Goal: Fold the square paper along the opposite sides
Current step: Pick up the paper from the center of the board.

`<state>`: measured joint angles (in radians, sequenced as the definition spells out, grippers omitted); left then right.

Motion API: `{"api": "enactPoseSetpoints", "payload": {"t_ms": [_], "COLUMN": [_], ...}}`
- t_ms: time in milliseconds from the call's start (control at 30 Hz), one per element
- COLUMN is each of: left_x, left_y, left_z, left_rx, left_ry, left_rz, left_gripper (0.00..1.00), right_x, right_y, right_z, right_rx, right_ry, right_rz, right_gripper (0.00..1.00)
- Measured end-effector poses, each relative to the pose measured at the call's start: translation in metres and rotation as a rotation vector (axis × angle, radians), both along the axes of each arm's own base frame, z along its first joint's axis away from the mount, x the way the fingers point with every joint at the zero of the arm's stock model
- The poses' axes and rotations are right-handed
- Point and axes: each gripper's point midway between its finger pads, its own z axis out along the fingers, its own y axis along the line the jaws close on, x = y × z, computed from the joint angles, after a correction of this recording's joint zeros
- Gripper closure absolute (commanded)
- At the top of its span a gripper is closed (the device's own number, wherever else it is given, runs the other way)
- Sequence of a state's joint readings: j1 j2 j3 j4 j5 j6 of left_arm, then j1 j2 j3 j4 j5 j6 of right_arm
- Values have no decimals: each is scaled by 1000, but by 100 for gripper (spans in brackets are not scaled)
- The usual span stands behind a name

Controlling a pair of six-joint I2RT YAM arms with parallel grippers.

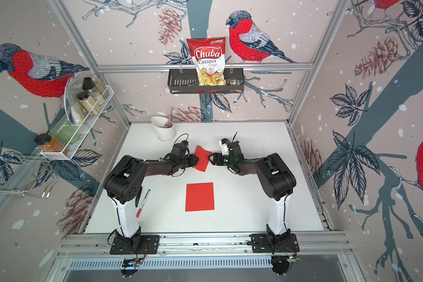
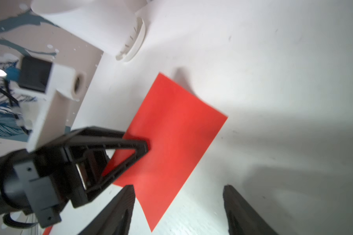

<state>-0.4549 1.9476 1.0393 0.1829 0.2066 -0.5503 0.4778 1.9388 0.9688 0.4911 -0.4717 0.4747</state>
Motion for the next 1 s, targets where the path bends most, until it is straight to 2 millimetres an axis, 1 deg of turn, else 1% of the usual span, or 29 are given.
{"api": "enactPoseSetpoints", "payload": {"t_ms": [67, 133, 200, 300, 400, 467, 533, 633, 733, 800, 900, 1000], "left_x": [-6, -3, 6, 13, 12, 8, 3, -4, -9, -12, -16, -19], "left_y": [2, -3, -12, -20, -18, -16, -15, -14, -15, -17, -16, -15], "left_z": [8, 33, 78, 136, 174, 193, 207, 218, 227, 232, 238, 246], "left_rx": [17, -11, -73, -178, -260, -319, -376, -447, -507, -546, -591, -622], "left_ry": [56, 46, -31, -137, -205, -243, -272, -294, -312, -319, -340, -358], "left_rz": [-5, -20, -41, -70, -82, -90, -98, -105, -111, -117, -114, -114], "left_gripper": [72, 72, 71, 69, 67, 66, 65, 65, 65, 65, 65, 65], "right_x": [9, 15, 18, 14, 11, 10, 7, 2, -4, -10, -16, -15], "right_y": [-7, -15, -21, -29, -38, -41, -40, -32, -20, -7, 6, 9], "right_z": [23, 48, 70, 97, 118, 131, 145, 173, 195, 207, 211, 204], "right_rx": [36, 72, 109, 172, 259, 333, 417, 550, 638, 677, 708, 718], "right_ry": [-23, -50, -68, -86, -82, -73, -57, -57, -52, -53, -38, -2], "right_rz": [-33, -64, -89, -107, -121, -120, -105, -49, 7, 57, 106, 108], "right_gripper": [27, 26, 25, 24, 23, 23, 23, 25, 25, 26, 26, 27]}}
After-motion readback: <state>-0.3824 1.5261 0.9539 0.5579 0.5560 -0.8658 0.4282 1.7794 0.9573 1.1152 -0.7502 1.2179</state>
